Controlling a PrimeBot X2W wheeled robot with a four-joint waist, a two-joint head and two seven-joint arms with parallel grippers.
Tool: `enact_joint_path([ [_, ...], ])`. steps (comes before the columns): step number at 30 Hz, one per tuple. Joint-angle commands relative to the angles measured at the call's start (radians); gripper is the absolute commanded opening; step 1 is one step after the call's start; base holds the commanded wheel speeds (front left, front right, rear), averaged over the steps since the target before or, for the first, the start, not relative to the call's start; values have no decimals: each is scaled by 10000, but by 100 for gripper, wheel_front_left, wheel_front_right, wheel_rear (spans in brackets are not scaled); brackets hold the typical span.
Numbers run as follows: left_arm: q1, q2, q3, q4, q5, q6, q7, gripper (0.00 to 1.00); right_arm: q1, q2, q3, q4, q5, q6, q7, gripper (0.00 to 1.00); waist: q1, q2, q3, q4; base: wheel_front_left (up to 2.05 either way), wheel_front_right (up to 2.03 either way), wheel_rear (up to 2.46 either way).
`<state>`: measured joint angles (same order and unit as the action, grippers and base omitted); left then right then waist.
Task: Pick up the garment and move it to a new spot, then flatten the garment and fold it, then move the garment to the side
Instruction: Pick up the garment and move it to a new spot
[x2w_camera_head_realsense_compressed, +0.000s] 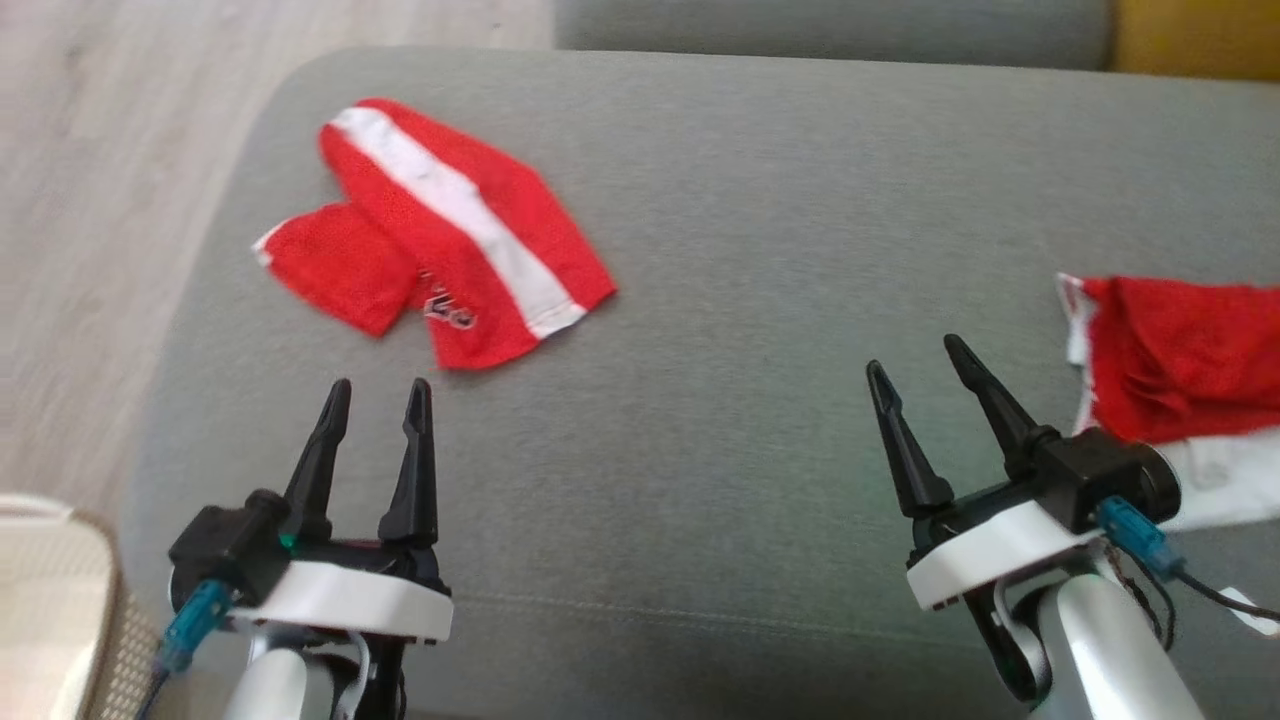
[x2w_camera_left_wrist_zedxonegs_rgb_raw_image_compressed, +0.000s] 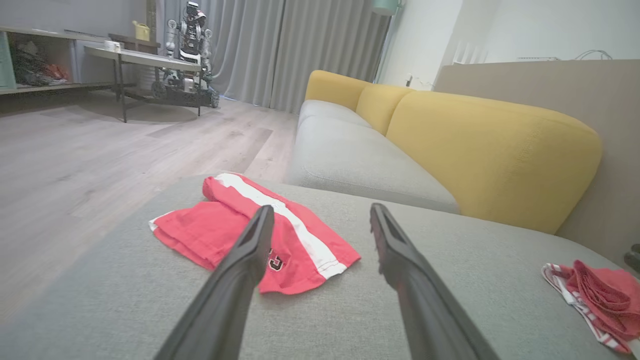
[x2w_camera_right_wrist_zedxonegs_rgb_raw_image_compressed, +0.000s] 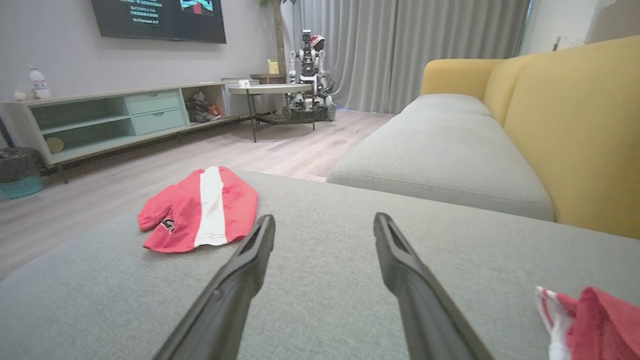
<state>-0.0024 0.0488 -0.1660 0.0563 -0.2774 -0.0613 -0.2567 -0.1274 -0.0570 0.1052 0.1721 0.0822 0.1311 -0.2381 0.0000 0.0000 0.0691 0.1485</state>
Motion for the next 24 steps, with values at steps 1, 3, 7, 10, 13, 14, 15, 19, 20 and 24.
enact_joint_path([
  [1, -419, 15, 314, -384, -93, 40, -51, 100, -155, 68, 269, -272, 85, -4, -75, 100, 0, 0, 1, 477, 0, 0, 0],
  [3, -386, 15, 312, -407, -92, 54, -51, 100, -162, 68, 322, -238, 93, -4, -71, 100, 0, 0, -32, 819, 0, 0, 0],
  [7, -305, 15, 307, -431, -75, 69, -51, 100, -152, 68, 413, -158, 124, -4, -61, 100, 0, 0, -106, 1477, 0, 0, 0],
  [10, -207, 15, 325, -428, -66, 91, -51, 100, -141, 68, 546, -67, 185, -4, -65, 100, 0, 0, -185, 1867, 0, 0, 0],
  [13, -60, 14, 365, -371, -56, 113, -51, 100, -142, 68, 808, 50, 309, -4, -76, 100, 0, 0, -270, 2247, 0, 0, 0],
  [14, -25, 14, 383, -368, -58, 113, -51, 100, -145, 68, 864, 78, 340, -4, -81, 100, 0, 0, -289, 2302, 0, 0, 0],
  [15, 5, 14, 402, -369, -62, 115, -51, 100, -149, 68, 905, 101, 374, -4, -87, 100, 0, 0, -310, 2343, 0, 0, 0],
  [19, 65, 14, 527, -384, -56, 189, -51, 100, -146, 68, 975, 158, 422, -4, -102, 100, 0, 0, -357, 2391, 0, 0, 0],
  [20, 70, 14, 593, -390, -79, 227, -51, 100, -152, 68, 993, 174, 428, -4, -106, 100, 0, 0, -361, 2384, 0, 0, 0],
  [24, 46, 14, 823, -393, -55, 216, -51, 100, -206, 68, 1020, 204, 391, -4, -95, 100, 0, 0, -289, 2212, 0, 0, 0],
])
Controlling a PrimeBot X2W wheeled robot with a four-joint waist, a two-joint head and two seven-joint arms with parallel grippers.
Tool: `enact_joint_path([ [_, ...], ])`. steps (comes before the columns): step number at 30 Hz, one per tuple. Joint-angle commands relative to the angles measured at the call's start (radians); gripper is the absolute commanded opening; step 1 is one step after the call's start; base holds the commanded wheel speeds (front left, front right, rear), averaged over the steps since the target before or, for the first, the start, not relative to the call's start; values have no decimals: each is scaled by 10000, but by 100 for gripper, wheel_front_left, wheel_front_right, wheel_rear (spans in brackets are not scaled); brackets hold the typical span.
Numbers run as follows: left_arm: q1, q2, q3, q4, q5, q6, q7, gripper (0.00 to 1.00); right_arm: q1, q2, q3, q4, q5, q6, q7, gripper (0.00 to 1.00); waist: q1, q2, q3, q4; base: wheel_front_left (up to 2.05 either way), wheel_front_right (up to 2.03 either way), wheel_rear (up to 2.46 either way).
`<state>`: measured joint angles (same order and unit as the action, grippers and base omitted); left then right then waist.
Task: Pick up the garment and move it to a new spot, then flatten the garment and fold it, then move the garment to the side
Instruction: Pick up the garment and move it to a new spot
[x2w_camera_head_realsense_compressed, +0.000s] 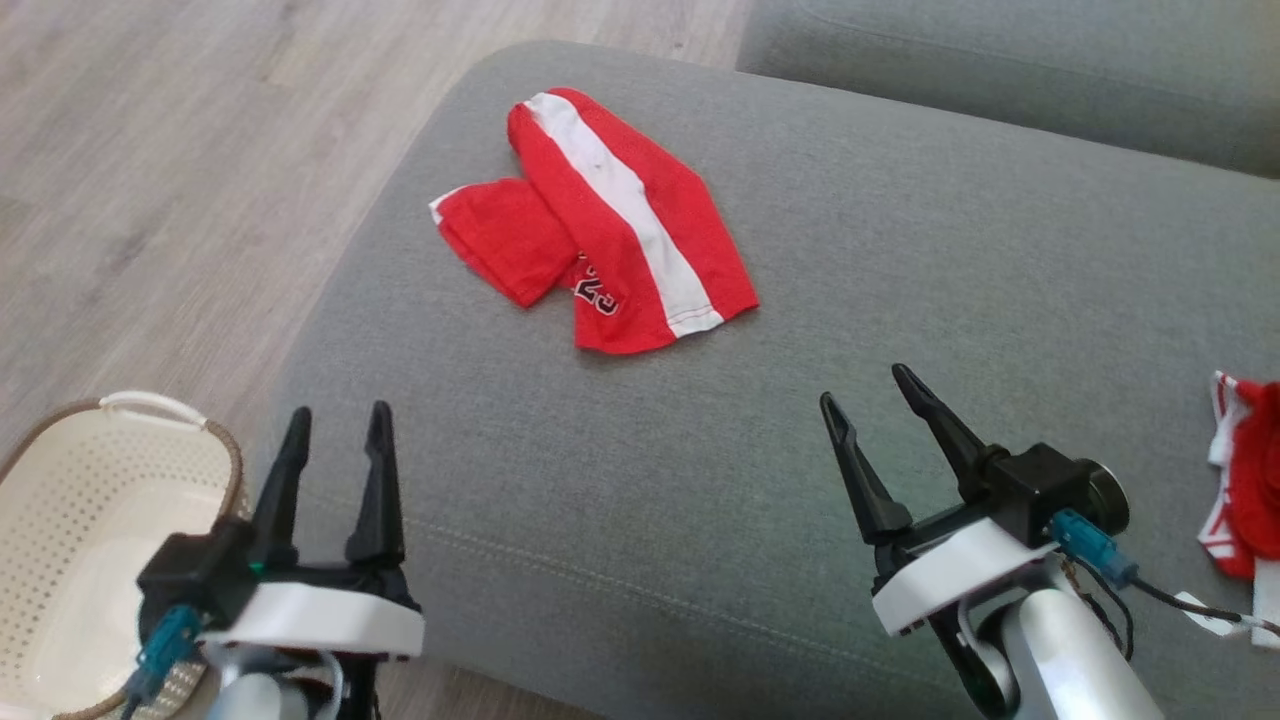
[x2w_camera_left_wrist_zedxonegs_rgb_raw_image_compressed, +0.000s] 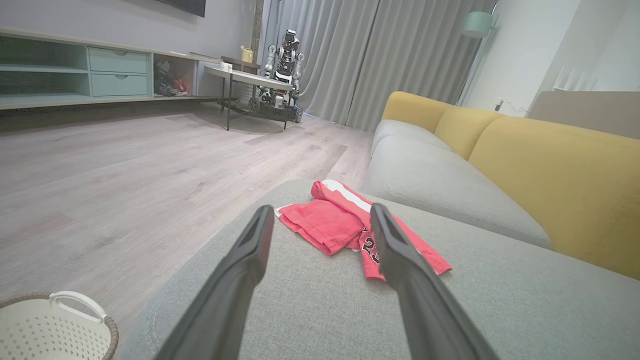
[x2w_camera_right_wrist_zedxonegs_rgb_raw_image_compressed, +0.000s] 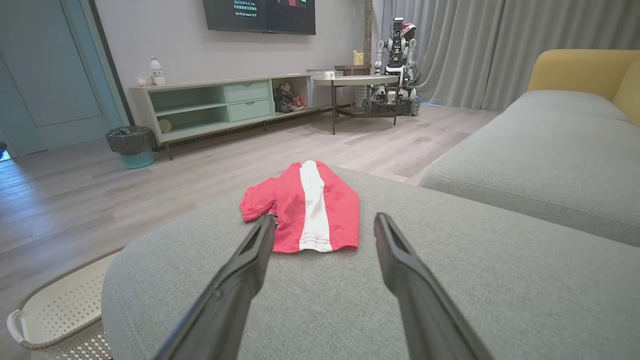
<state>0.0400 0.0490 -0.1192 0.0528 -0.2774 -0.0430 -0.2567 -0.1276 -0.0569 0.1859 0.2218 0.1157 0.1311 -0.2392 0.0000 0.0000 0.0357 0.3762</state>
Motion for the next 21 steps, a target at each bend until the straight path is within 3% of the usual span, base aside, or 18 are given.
enact_joint_path([
  [1, -406, 12, 407, -354, 5, -16, -51, 100, -222, 66, 204, -296, 31, -4, -76, 100, 0, 0, 87, -126, 0, 0, 0],
  [11, -1454, 257, 940, -24, -5, -707, -51, 100, -621, 66, 47, -858, -522, -4, 360, 100, 0, 0, 1360, -938, 0, 0, 0],
  [16, -3095, 1364, 559, 941, -665, -860, 178, 100, -1012, 66, 26, -1569, -1025, -4, 807, 100, 0, 0, 2537, -1450, 0, 0, 0],
  [21, -5203, 2899, -234, 1631, -2510, -872, 1222, 100, -1431, 66, 68, -2310, -1393, -4, 1150, 100, 0, 0, 3672, -2080, 0, 0, 0],
])
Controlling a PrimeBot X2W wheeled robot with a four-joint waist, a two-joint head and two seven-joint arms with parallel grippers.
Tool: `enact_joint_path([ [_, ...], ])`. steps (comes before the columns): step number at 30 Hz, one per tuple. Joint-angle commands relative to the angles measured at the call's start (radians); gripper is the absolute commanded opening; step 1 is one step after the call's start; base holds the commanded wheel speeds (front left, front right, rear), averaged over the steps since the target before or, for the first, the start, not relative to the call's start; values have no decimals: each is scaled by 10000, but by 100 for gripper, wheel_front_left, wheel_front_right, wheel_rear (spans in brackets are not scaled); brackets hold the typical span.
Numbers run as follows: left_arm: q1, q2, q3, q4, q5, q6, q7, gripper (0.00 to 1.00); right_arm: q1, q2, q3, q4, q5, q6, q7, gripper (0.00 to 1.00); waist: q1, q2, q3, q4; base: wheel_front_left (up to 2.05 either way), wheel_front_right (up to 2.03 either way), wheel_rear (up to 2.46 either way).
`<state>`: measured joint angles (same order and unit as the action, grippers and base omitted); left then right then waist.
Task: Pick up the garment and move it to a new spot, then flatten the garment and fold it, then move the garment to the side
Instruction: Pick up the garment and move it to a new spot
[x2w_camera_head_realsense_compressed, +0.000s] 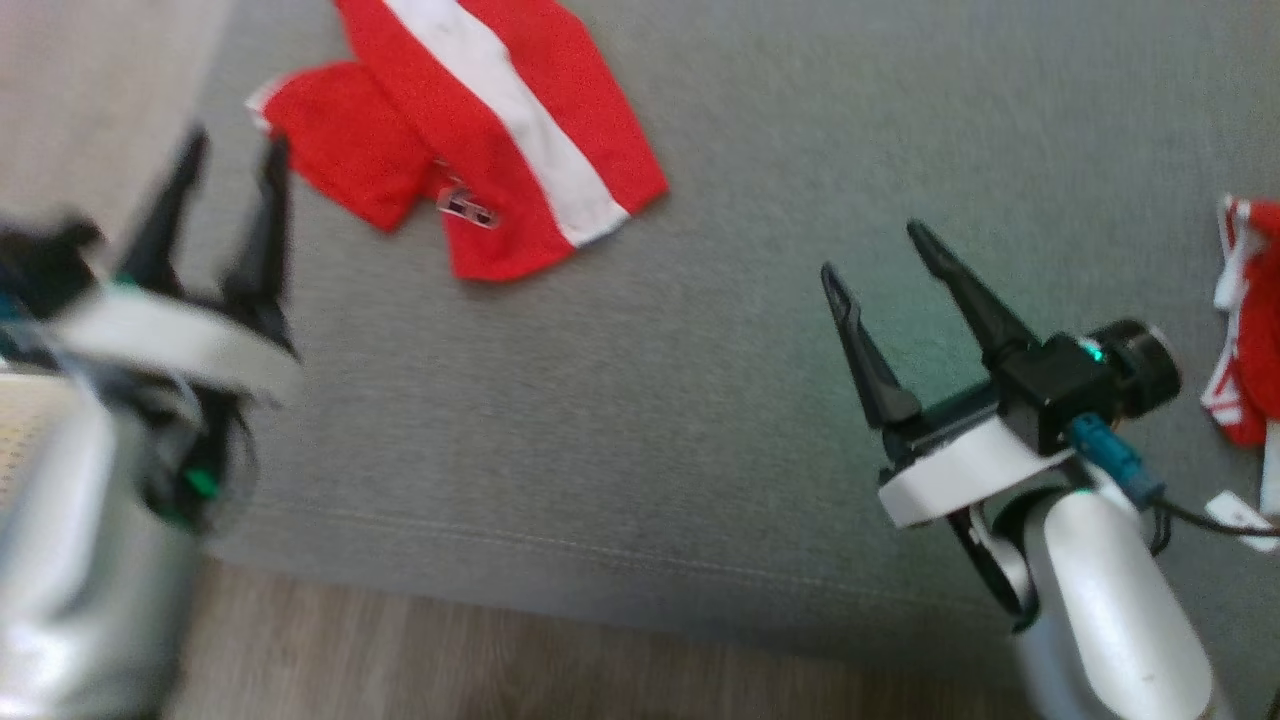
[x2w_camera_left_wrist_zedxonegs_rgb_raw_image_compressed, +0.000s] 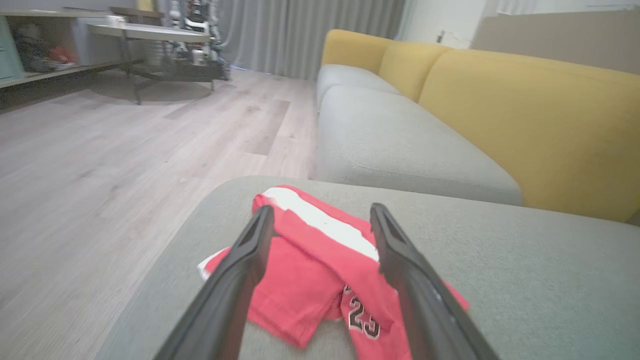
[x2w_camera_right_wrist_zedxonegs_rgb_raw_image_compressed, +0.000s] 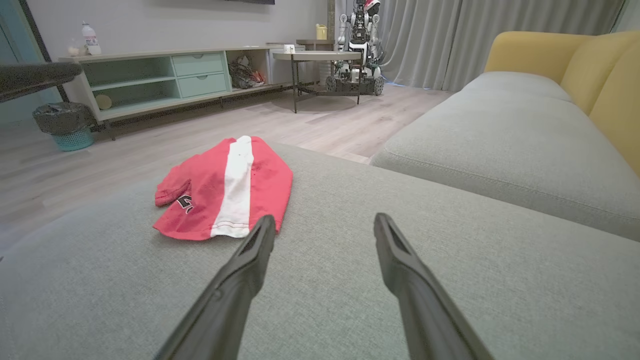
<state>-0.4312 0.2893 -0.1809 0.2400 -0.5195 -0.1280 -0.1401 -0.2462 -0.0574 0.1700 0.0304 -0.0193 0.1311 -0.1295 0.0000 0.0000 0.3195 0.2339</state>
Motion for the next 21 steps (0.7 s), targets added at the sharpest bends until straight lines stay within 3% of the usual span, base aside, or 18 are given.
enact_joint_path([
  [1, -908, 759, 312, -30, -453, -23, 296, 100, -311, 72, 198, -533, -87, -4, 88, 100, 0, 0, 1014, -768, 0, 0, 0],
  [8, -3560, 2046, -26, 1876, -2208, -25, 1695, 100, -633, 72, 257, -1236, -201, -4, 166, 100, 0, 0, 2060, -1665, 0, 0, 0],
  [12, -4786, 2291, -130, 3364, -2899, -25, 2756, 100, -751, 72, 270, -1396, -206, -4, 113, 100, 0, 0, 2452, -2138, 0, 0, 0],
  [21, -6492, 2821, -626, 5691, -2800, -26, 3958, 100, -829, 72, 224, -1475, 27, -4, -204, 100, 0, 0, 2973, -2856, 0, 0, 0],
])
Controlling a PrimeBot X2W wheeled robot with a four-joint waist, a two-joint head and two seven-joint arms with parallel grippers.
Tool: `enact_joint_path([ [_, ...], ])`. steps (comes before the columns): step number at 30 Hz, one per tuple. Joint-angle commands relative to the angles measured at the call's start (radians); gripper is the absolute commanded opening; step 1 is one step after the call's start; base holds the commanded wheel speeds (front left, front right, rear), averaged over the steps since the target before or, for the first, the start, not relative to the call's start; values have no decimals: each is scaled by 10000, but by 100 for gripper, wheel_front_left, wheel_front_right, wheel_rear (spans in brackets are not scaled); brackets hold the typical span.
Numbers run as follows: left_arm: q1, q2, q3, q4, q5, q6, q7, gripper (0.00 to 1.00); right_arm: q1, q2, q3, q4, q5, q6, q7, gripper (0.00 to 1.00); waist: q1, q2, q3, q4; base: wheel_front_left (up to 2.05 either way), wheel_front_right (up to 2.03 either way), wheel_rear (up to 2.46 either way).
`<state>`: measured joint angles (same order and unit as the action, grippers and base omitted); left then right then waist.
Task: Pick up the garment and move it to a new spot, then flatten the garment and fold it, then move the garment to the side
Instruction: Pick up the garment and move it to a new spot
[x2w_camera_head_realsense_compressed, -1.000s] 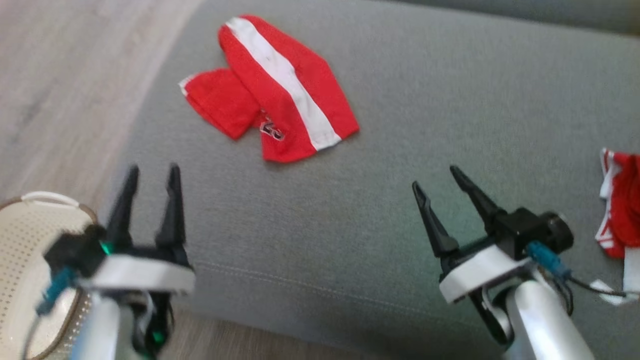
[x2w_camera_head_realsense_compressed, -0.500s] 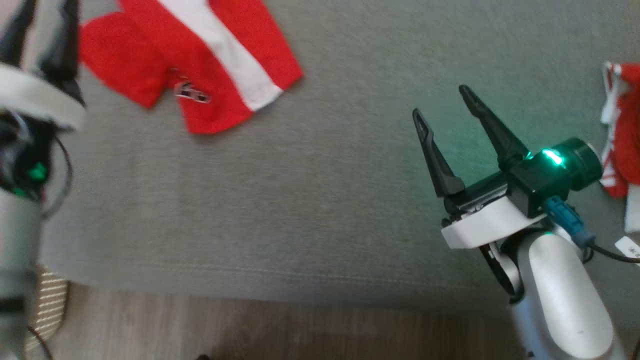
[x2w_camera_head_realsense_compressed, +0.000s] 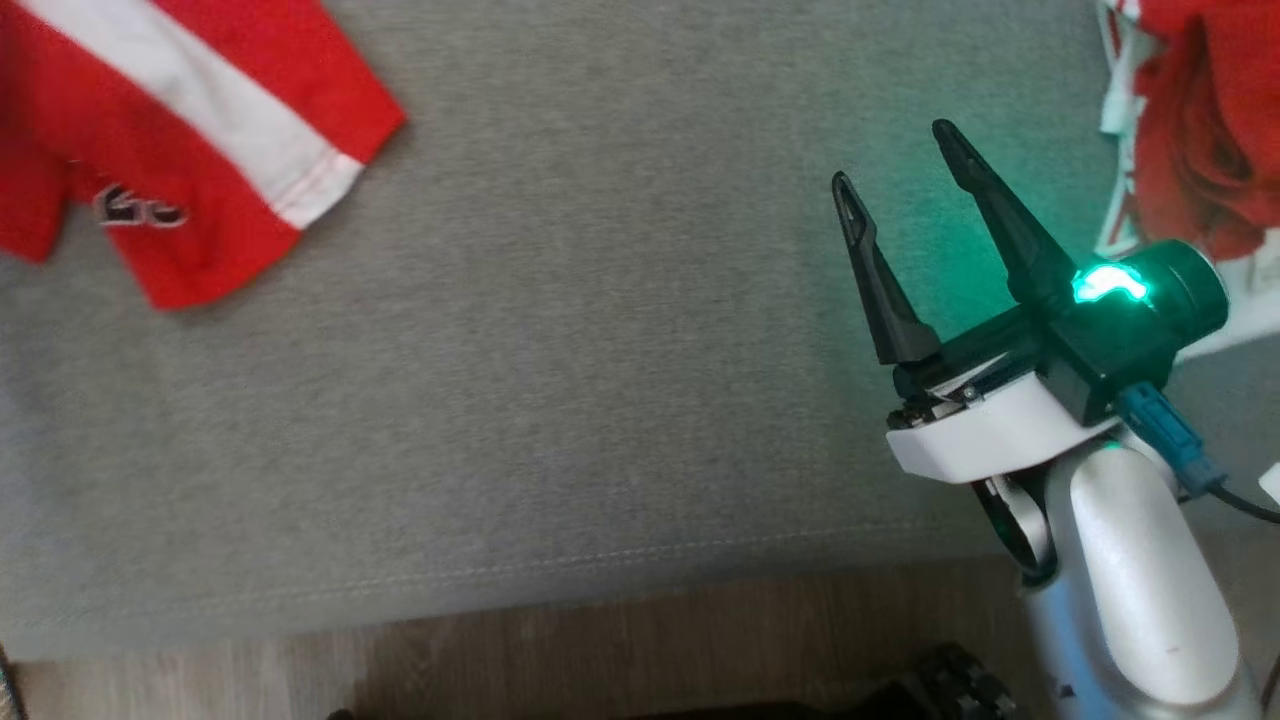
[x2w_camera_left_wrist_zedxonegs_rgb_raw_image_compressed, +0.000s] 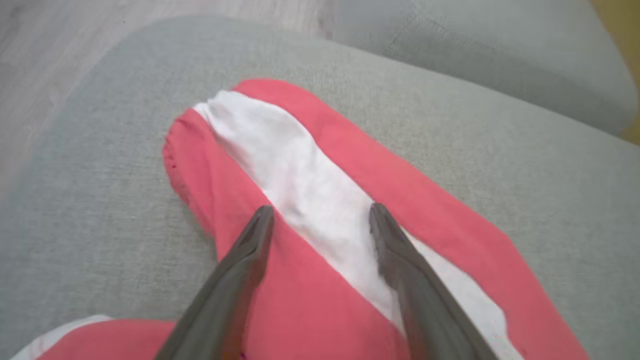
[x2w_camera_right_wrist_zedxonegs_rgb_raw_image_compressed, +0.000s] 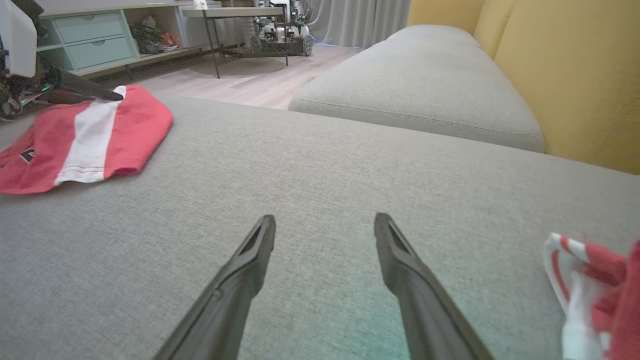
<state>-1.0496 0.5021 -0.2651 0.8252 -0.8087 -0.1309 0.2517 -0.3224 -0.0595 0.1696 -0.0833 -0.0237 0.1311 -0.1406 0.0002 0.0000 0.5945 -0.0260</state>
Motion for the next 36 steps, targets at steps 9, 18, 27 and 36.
enact_joint_path([
  [9, -954, 716, -429, 1079, 212, 3, 177, 0, -101, 93, 157, -61, 241, -4, -408, 100, -2, 0, 130, -444, 0, 0, 0],
  [18, -973, 450, -749, 143, -227, 2, -1884, 0, -98, 93, 216, 360, 309, -4, -582, 100, -2, 0, -829, -222, 0, 0, 0],
  [27, -180, 158, -1307, -2504, -1049, 2, -2488, 0, 124, 93, 246, 870, 645, -4, -778, 100, -2, 0, -2244, -256, 0, 0, 0],
  [36, 512, -1285, -1219, -5884, -2294, 1481, -1548, 0, 266, 93, 243, 1152, 1089, -4, -1000, 100, -2, 0, -2925, -873, 0, 0, 0],
])
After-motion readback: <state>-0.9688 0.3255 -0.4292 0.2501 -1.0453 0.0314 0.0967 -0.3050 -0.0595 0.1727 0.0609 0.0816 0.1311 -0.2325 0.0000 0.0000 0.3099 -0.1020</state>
